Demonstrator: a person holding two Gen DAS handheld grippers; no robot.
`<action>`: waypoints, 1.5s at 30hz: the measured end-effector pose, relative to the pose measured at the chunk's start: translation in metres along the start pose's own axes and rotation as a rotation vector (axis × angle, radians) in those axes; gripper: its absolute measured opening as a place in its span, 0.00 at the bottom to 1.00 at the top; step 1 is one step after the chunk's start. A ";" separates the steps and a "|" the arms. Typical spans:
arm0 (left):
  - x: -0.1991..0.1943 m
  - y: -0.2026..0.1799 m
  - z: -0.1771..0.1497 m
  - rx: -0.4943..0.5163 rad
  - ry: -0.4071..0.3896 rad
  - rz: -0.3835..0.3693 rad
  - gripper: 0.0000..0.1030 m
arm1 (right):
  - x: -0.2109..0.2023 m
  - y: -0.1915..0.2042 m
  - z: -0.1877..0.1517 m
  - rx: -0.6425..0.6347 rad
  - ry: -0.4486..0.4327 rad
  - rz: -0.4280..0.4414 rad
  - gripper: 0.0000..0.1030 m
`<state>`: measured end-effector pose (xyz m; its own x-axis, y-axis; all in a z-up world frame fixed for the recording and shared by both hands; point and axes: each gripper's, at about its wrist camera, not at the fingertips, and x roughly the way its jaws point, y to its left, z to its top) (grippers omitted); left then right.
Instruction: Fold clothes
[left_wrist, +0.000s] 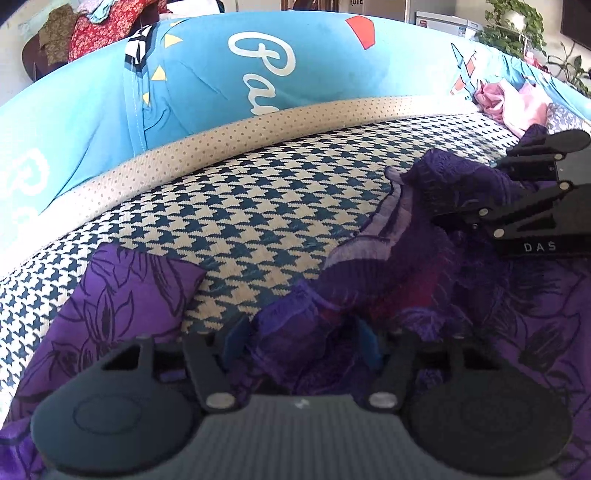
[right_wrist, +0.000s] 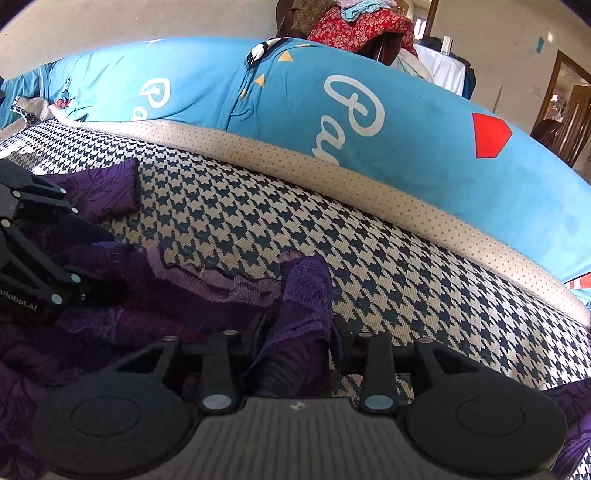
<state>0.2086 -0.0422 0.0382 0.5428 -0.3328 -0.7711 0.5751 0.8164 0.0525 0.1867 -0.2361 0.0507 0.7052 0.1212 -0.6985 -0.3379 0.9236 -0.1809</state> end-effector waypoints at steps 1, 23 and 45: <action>0.000 -0.001 0.000 0.002 -0.003 0.006 0.58 | 0.001 -0.001 -0.001 0.003 0.010 0.007 0.37; -0.003 -0.006 0.016 -0.023 -0.175 0.298 0.17 | 0.001 0.012 0.024 -0.005 -0.154 -0.017 0.07; 0.026 0.039 0.087 -0.248 -0.344 0.532 0.77 | 0.019 -0.001 0.115 0.148 -0.444 -0.204 0.39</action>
<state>0.2980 -0.0601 0.0757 0.9004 0.0461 -0.4326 0.0411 0.9809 0.1902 0.2719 -0.1925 0.1175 0.9555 0.0460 -0.2915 -0.0964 0.9823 -0.1609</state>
